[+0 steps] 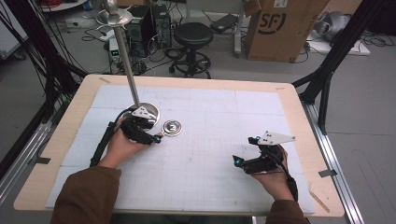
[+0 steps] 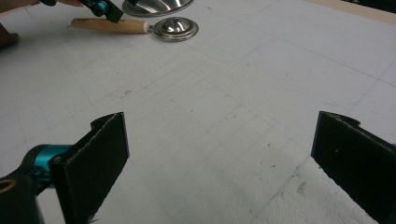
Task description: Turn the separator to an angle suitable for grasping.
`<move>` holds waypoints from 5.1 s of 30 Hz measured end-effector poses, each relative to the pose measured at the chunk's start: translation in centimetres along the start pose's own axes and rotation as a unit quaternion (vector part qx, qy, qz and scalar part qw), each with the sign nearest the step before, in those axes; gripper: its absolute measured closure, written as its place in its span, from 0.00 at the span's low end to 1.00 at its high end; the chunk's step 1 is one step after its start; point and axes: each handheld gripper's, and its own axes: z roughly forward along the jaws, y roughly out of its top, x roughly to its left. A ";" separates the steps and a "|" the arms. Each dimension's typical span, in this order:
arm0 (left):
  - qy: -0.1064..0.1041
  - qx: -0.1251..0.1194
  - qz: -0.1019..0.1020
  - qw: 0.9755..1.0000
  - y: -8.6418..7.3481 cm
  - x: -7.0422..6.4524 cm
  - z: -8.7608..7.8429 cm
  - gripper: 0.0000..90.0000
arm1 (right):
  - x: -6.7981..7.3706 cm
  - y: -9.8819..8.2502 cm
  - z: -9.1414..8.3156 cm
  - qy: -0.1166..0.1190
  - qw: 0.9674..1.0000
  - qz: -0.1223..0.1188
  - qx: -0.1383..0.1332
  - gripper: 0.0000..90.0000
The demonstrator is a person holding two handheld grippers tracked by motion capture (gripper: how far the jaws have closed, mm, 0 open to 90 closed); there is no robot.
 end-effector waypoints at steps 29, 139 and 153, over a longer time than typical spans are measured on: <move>-0.004 0.064 0.010 0.998 -0.6 0.0 1.1 0.70 | 0.0 -0.2 0.3 0.006 1.000 0.000 0.012 0.03; -0.084 -0.114 0.042 0.989 -0.8 -6.3 -4.6 0.28 | 0.3 -0.7 0.8 0.010 1.000 -0.009 0.026 0.03; -0.064 -0.148 0.013 0.987 -3.1 -3.2 -6.9 0.18 | 0.9 -0.2 1.0 0.013 0.999 -0.023 0.027 0.03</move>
